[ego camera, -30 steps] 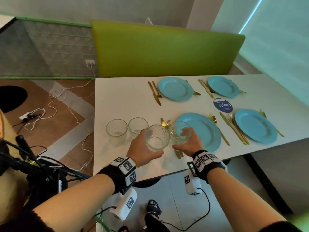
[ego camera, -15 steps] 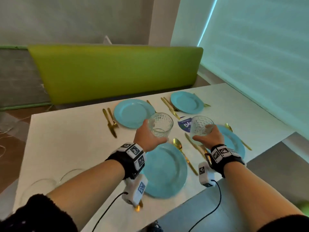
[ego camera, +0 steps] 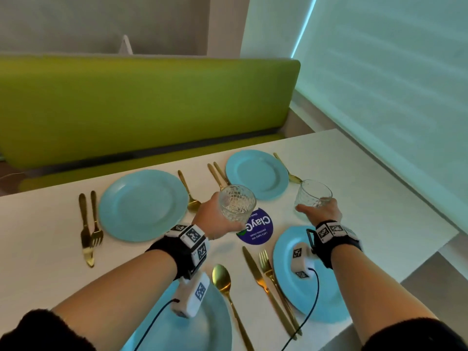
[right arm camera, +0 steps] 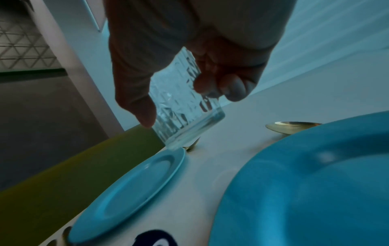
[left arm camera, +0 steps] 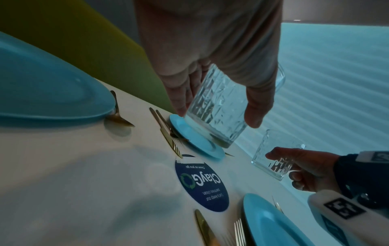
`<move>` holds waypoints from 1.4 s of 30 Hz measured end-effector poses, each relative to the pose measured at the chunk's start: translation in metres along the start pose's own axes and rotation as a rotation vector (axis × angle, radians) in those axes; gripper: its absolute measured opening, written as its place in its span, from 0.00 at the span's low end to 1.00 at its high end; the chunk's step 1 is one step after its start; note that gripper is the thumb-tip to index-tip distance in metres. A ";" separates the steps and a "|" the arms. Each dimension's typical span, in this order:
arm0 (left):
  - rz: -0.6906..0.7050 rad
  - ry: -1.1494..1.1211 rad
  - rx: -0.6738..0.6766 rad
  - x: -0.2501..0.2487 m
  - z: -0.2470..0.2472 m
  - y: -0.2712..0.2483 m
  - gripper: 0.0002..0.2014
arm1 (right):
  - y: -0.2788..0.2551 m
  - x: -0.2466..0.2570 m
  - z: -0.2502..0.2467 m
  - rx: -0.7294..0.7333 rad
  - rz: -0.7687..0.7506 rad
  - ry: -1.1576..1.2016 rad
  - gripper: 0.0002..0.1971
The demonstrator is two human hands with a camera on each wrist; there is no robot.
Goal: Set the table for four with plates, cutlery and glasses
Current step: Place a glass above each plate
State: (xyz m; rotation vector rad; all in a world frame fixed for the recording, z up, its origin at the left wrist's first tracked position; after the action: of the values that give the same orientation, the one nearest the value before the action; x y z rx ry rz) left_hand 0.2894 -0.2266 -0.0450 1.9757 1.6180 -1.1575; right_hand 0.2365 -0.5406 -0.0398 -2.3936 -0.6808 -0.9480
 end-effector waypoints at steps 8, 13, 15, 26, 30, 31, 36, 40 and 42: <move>-0.058 0.013 0.067 0.005 0.031 0.033 0.49 | 0.045 -0.015 0.014 -0.015 0.115 0.035 0.43; -0.076 0.013 0.089 0.012 0.043 0.038 0.48 | 0.055 -0.024 0.023 -0.013 0.139 0.043 0.43; -0.074 0.009 0.090 0.013 0.046 0.038 0.48 | 0.057 -0.027 0.025 -0.016 0.145 0.044 0.42; -0.074 -0.017 0.119 0.017 0.060 0.042 0.47 | 0.067 -0.046 0.032 -0.059 0.187 0.178 0.39; -0.077 -0.017 0.126 0.020 0.064 0.044 0.47 | 0.070 -0.052 0.036 -0.059 0.204 0.211 0.39; -0.078 -0.017 0.125 0.020 0.065 0.045 0.47 | 0.070 -0.054 0.037 -0.057 0.208 0.215 0.40; -0.068 -0.006 0.123 0.019 0.070 0.049 0.46 | 0.072 -0.057 0.040 -0.033 0.222 0.208 0.45; -0.066 0.001 0.134 0.020 0.079 0.051 0.48 | 0.074 -0.061 0.038 -0.018 0.235 0.189 0.49; -0.066 0.003 0.133 0.021 0.082 0.051 0.49 | 0.076 -0.064 0.037 -0.010 0.230 0.196 0.51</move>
State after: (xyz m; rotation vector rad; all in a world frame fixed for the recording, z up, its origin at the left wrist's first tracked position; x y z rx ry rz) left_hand 0.3061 -0.2852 -0.1229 2.0187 1.6581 -1.3197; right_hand 0.2593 -0.5945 -0.1284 -2.2876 -0.3208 -1.0682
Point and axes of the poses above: each hand's wrist, its own y-axis towards the middle knuckle, its own z-axis out of the palm, x = y × z, the point moved 10 cm from there along y, towards the middle knuckle, and after that the axes turned 7 degrees about y, right-handed, at the moved point
